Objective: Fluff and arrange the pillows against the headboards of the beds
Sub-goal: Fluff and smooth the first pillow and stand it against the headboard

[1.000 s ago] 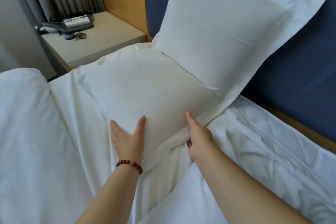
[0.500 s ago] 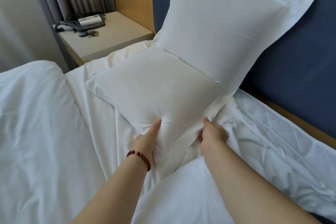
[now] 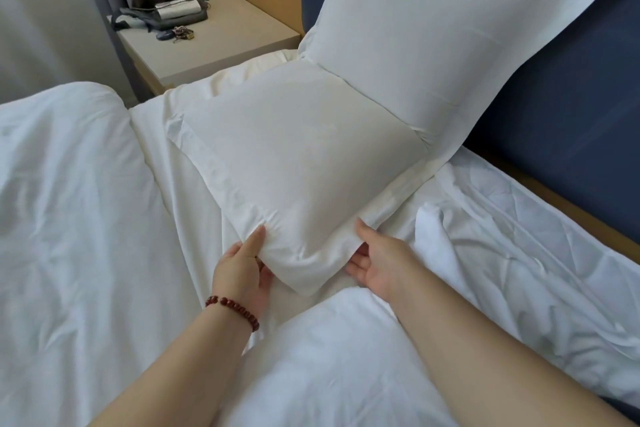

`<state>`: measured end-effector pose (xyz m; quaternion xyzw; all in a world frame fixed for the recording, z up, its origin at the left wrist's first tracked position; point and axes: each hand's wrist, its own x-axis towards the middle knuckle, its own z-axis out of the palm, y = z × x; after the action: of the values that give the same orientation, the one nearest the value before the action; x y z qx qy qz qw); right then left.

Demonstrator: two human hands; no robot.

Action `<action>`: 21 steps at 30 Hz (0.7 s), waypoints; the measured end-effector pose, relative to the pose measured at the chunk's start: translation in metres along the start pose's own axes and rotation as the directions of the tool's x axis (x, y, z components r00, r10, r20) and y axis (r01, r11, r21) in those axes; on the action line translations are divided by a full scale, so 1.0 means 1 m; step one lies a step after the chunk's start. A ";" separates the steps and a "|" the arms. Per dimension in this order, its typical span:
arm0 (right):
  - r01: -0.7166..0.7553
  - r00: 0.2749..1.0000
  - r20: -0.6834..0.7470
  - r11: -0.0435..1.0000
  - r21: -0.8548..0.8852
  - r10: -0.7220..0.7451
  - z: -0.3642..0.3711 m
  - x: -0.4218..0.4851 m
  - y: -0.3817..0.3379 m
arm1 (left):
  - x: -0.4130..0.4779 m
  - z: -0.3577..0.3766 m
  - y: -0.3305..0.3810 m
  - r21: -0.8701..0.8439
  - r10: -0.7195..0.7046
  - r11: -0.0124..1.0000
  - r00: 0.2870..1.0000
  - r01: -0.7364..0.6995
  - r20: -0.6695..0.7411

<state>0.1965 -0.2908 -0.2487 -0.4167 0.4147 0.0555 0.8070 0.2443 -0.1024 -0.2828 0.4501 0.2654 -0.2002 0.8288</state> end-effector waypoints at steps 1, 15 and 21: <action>-0.049 0.995 0.087 0.997 -0.058 0.054 0.004 -0.004 0.001 | 0.000 0.000 0.000 0.020 -0.032 0.999 0.999 0.031 0.041; 0.542 0.781 -0.018 0.693 -0.475 -0.624 0.021 -0.012 0.001 | 0.044 -0.008 0.068 -0.032 -0.063 0.997 0.977 0.071 0.206; 0.698 0.537 0.316 0.201 -0.688 -0.782 0.059 -0.007 -0.013 | 0.069 0.000 0.097 -0.053 0.050 0.997 0.997 -0.053 -0.058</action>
<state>0.2342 -0.2551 -0.2178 -0.8567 0.1399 -0.1933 0.4573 0.3535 -0.0588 -0.2637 0.4395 0.2823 -0.1587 0.8378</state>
